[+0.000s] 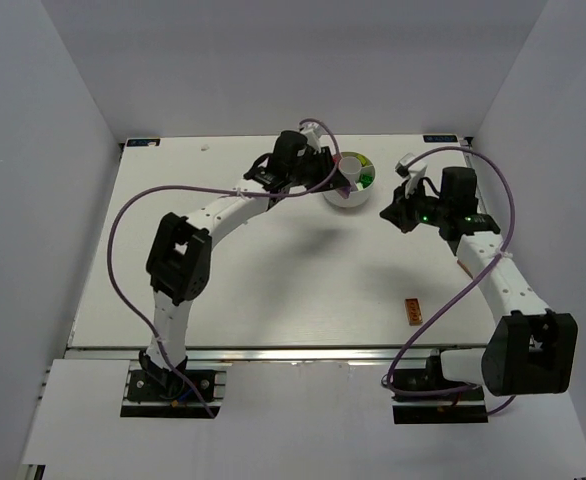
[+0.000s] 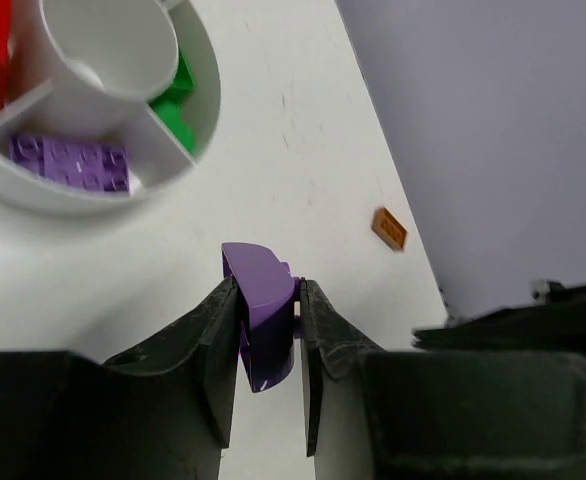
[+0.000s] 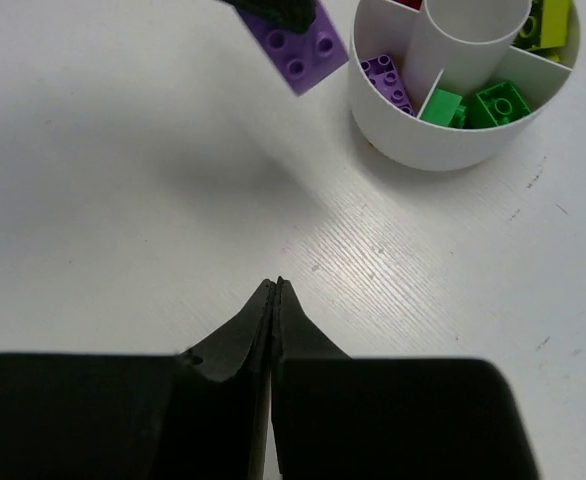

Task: Sort the legos into containers by color

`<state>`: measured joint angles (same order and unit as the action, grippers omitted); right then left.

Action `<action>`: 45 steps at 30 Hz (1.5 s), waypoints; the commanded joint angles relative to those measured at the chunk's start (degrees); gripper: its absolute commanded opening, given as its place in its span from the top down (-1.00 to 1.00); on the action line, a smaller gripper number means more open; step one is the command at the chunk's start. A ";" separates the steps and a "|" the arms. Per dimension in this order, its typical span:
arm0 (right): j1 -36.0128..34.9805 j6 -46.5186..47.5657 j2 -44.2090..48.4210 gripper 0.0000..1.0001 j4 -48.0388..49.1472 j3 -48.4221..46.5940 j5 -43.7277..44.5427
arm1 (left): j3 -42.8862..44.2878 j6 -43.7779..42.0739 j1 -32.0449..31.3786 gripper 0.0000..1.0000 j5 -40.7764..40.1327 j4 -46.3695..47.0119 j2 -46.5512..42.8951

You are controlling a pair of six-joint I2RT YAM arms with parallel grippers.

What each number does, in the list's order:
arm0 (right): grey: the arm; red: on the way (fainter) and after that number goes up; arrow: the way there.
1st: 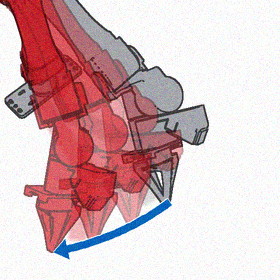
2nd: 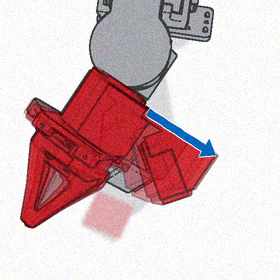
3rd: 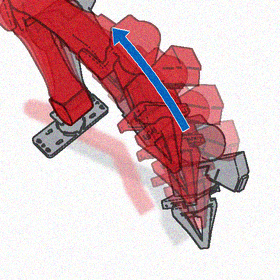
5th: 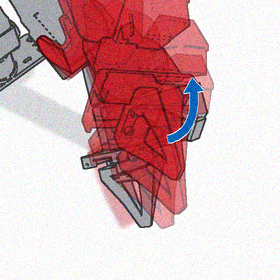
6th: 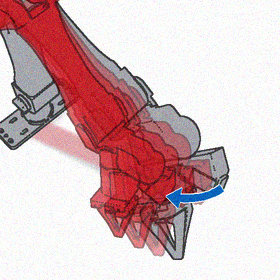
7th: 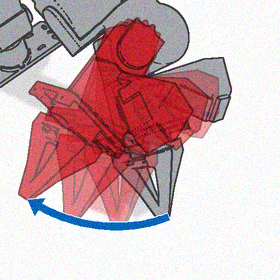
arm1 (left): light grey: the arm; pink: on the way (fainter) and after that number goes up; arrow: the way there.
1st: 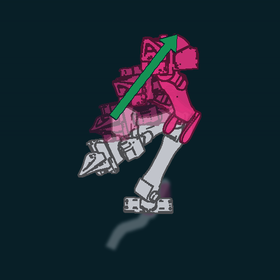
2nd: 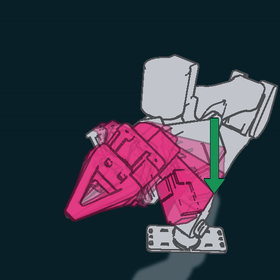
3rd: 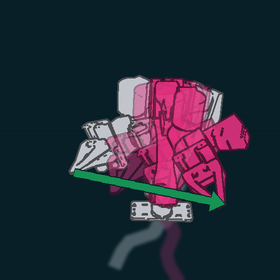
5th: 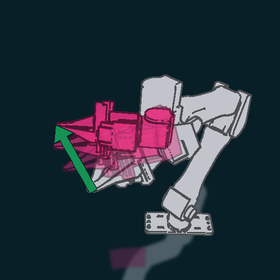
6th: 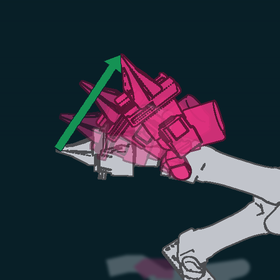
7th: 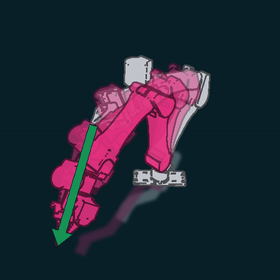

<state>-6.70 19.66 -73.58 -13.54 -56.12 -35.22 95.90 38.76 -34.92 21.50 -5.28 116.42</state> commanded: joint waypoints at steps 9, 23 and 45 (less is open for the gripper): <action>5.11 -3.66 4.50 1.00 0.44 0.13 -4.59 | 20.03 -12.66 0.99 1.00 -3.92 -12.48 10.58; 5.64 -4.63 4.50 1.00 1.06 1.01 -5.73 | 22.40 -10.64 1.69 1.00 -2.78 -7.38 14.71; 6.08 -4.81 5.11 0.82 1.68 2.07 -5.12 | 20.91 -10.55 2.13 -0.14 -7.61 -6.41 15.68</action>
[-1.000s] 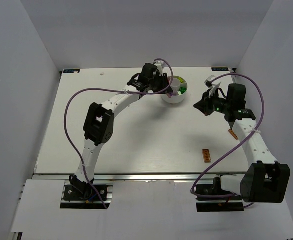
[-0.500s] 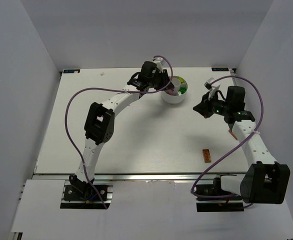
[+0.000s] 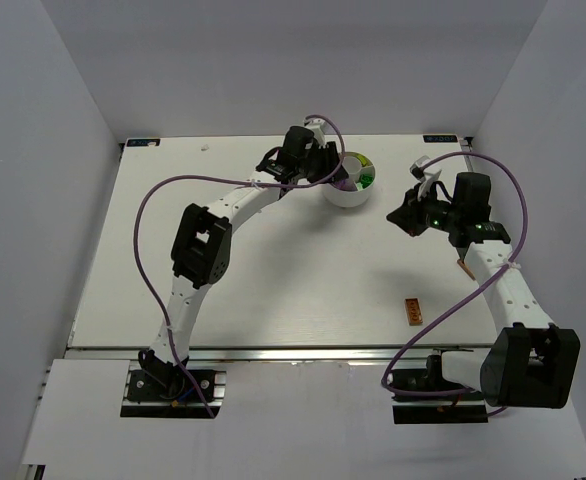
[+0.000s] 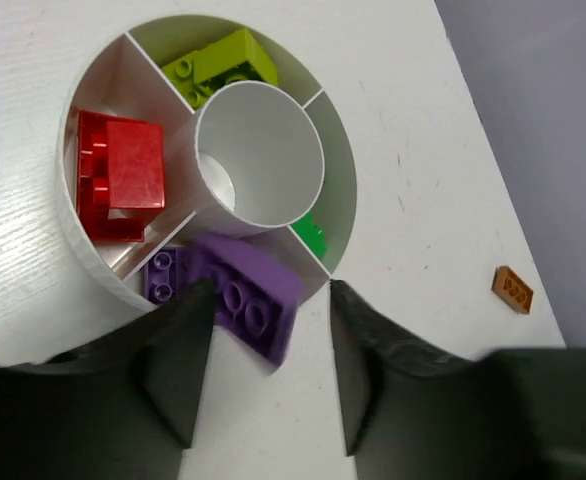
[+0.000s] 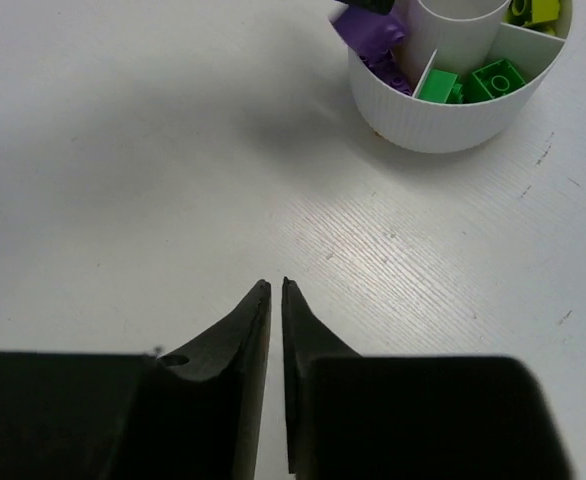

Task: Sort the legos into containers by color

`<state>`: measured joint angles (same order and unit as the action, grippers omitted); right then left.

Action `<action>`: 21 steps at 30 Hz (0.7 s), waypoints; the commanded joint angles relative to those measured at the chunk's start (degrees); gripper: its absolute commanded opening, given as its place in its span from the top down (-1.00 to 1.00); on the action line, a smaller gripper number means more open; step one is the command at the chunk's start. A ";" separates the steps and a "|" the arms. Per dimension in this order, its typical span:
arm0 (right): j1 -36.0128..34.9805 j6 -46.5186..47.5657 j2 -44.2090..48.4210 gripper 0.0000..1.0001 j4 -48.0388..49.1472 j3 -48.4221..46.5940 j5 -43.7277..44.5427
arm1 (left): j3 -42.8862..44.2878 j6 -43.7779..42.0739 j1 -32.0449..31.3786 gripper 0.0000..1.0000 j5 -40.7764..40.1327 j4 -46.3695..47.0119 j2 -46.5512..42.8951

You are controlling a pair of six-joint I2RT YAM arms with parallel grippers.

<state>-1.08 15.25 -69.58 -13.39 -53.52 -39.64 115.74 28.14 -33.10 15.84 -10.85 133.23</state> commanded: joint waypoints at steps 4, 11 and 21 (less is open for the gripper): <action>0.47 -0.57 1.38 -0.02 0.91 -0.80 1.13 | 0.98 -0.10 0.32 -0.40 -3.00 0.21 -2.88; 0.47 -1.18 2.17 -0.79 -1.64 -2.03 8.86 | -0.07 0.60 0.32 -0.50 -4.58 3.29 -8.75; 10.48 10.67 -4.07 -0.37 -21.14 -6.51 18.27 | -39.34 4.64 2.95 -0.12 -5.47 17.09 -37.85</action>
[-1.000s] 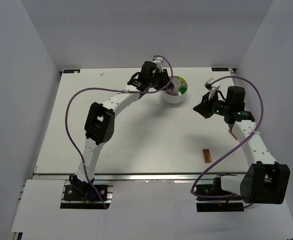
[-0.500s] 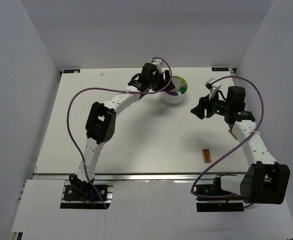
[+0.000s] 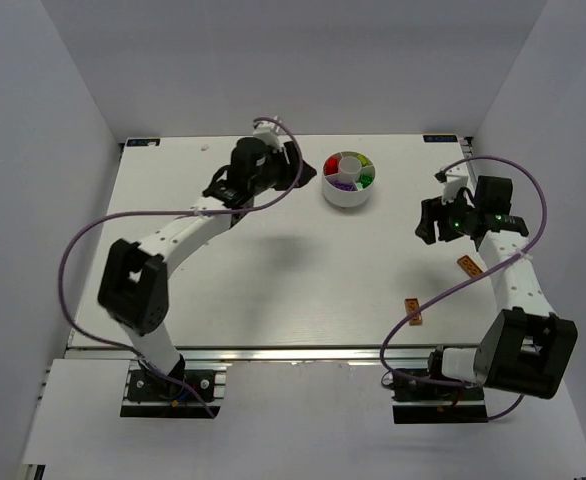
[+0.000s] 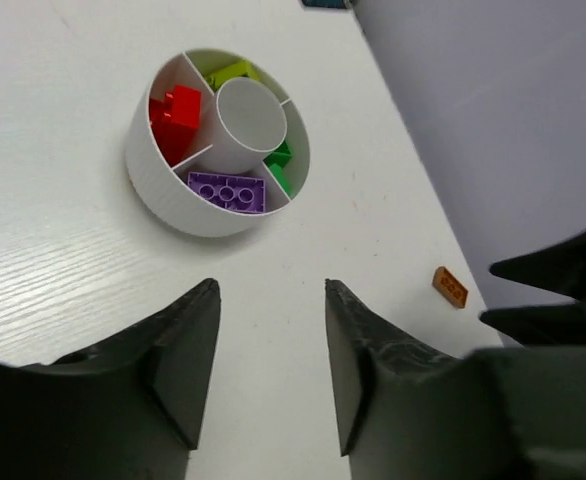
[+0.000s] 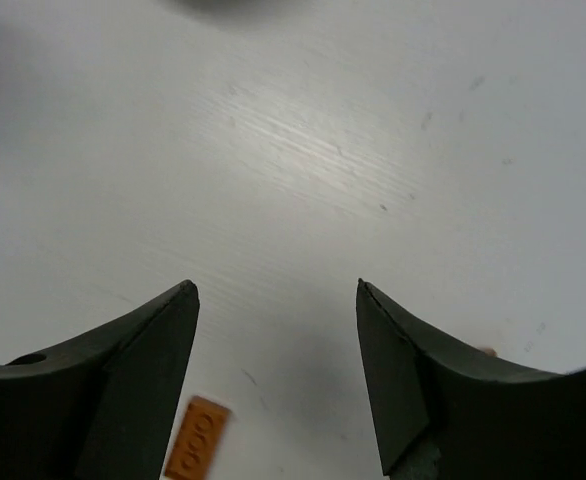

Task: Sort the legos into containers by color

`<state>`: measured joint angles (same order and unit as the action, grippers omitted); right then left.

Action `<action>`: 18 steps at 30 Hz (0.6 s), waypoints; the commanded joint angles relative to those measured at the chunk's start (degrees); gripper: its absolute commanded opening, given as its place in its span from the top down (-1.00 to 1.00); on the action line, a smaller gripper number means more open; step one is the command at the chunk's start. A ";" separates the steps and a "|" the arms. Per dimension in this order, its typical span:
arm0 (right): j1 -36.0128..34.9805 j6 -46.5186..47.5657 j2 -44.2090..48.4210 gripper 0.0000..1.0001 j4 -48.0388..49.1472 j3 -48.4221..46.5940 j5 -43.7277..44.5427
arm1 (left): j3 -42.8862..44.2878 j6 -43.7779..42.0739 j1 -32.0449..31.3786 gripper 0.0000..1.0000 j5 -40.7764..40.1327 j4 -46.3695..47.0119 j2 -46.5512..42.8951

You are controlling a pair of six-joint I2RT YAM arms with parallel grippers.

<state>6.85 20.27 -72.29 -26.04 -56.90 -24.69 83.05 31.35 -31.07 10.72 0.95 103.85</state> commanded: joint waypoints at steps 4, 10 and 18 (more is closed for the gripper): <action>5.27 14.15 -4.87 -0.47 -13.93 -4.18 8.15 | -17.72 2.22 1.01 -0.26 0.62 4.85 -16.39; 7.56 21.38 -13.13 -0.73 -16.41 -7.78 15.98 | -27.93 2.48 1.45 -0.35 -0.09 1.86 -24.74; 13.09 27.97 -20.68 -0.72 -15.70 -10.50 16.87 | -34.26 5.56 1.54 -0.36 -0.53 2.29 -29.41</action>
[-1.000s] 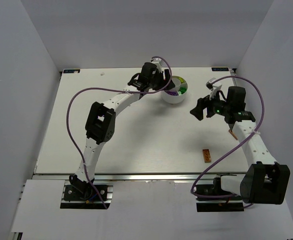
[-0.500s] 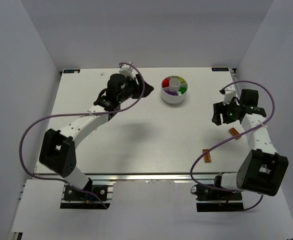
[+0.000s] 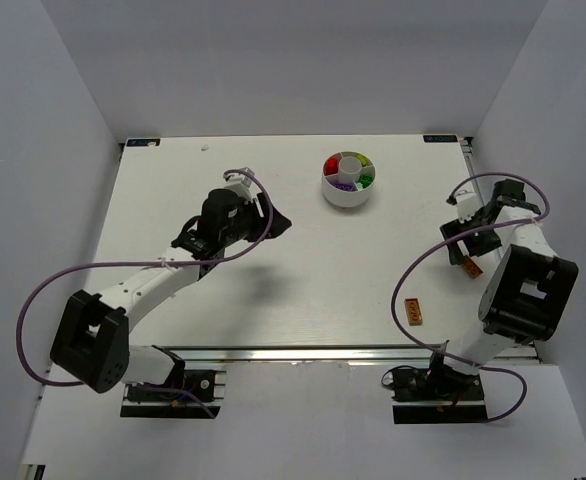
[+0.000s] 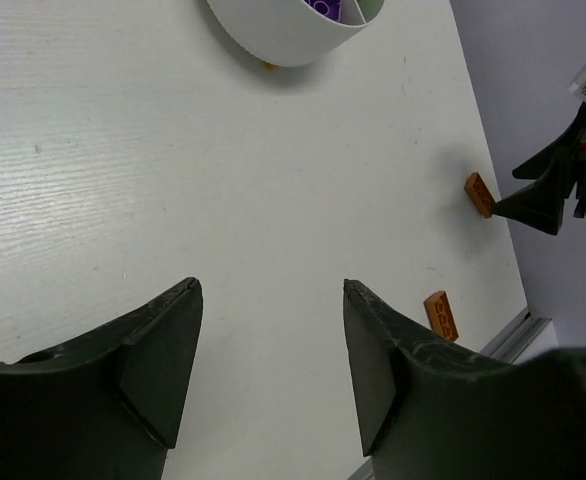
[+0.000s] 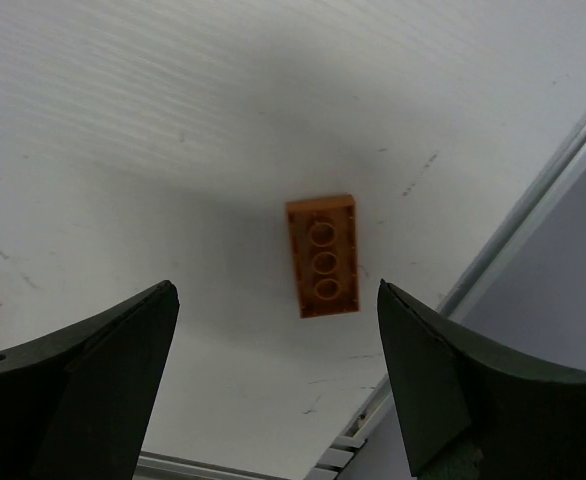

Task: Sort the legos into containers by color

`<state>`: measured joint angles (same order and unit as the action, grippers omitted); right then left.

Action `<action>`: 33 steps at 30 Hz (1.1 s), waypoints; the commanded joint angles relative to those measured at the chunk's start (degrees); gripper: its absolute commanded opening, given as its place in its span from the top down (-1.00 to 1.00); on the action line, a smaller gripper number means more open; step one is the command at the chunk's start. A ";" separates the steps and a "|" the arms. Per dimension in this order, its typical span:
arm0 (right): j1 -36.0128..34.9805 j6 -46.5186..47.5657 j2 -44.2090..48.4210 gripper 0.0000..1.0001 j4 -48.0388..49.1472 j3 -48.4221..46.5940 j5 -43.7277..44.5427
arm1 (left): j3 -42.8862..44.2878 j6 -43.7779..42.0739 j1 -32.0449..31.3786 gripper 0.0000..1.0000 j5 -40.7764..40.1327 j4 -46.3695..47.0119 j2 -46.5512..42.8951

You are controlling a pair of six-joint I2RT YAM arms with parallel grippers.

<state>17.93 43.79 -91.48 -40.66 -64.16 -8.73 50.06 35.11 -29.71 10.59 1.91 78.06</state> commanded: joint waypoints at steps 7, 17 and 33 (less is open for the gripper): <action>6.06 6.39 -6.16 -0.64 -0.46 -4.92 0.03 | -2.34 4.00 0.18 -0.36 0.13 1.69 -4.06; 6.15 7.89 -8.27 -0.57 2.08 -1.41 0.21 | -1.90 6.02 0.18 -0.37 1.80 3.36 -1.95; 6.15 10.35 -11.09 0.07 5.60 3.25 2.67 | -3.83 8.13 0.18 -0.36 4.26 7.05 -1.24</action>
<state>23.92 52.16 -101.93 -37.17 -63.33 -7.66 47.16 42.54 -29.71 13.61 6.74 77.56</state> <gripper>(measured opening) 0.491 0.680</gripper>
